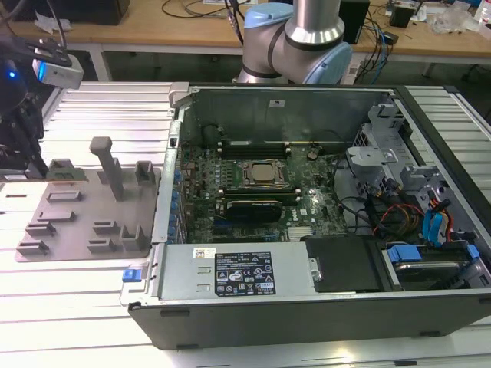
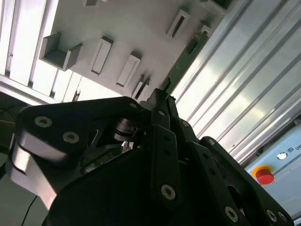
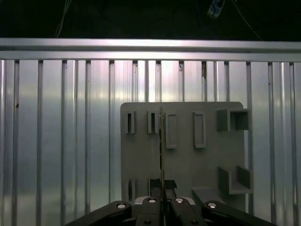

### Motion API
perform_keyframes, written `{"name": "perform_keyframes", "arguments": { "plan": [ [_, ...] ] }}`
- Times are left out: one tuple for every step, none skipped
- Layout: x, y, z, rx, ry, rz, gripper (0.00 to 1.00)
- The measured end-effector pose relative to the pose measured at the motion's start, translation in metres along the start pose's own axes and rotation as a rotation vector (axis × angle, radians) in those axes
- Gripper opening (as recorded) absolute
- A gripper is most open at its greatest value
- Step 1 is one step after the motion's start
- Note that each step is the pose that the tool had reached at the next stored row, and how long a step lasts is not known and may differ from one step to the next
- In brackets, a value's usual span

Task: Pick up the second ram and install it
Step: 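Pick up the second ram and move it above second insertion slot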

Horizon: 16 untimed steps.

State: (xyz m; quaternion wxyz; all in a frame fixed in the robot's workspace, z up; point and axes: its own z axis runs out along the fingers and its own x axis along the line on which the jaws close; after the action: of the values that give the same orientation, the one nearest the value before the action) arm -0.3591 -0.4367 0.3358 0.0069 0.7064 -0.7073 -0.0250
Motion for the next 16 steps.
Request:
{"name": "perform_keyframes", "arguments": {
  "plan": [
    [0.0000,0.0001,-0.0017,0.0000,0.0000,0.000,0.11],
    [-0.0001,0.0001,-0.0033,-0.0001,0.0000,0.000,0.11],
    [-0.0002,0.0003,-0.0074,0.0000,0.0000,0.000,0.11],
    [-0.0003,0.0006,-0.0121,-0.0001,0.0000,0.000,0.11],
    [-0.0004,0.0007,-0.0156,0.0000,0.0000,0.000,0.11],
    [-0.0005,0.0009,-0.0190,0.0000,0.0000,0.000,0.11],
    [-0.0006,0.0010,-0.0231,0.0000,0.0000,0.000,0.11],
    [-0.0007,0.0012,-0.0268,0.0000,0.0000,0.000,0.11],
    [-0.0008,0.0013,-0.0295,-0.0001,0.0001,0.000,0.11],
    [-0.0008,0.0014,-0.0316,-0.0001,0.0000,0.000,0.11],
    [-0.0009,0.0015,-0.0332,-0.0001,0.0000,0.000,0.11],
    [-0.0010,0.0016,-0.0370,0.0000,0.0000,0.000,0.11],
    [-0.0011,0.0018,-0.0398,0.0000,0.0000,0.000,0.11],
    [-0.0012,0.0020,-0.0441,-0.0001,0.0000,0.000,0.11],
    [-0.0014,0.0022,-0.0488,-0.0001,0.0000,0.000,0.11],
    [-0.0015,0.0023,-0.0521,0.0000,0.0000,0.000,0.11]
  ]
}}
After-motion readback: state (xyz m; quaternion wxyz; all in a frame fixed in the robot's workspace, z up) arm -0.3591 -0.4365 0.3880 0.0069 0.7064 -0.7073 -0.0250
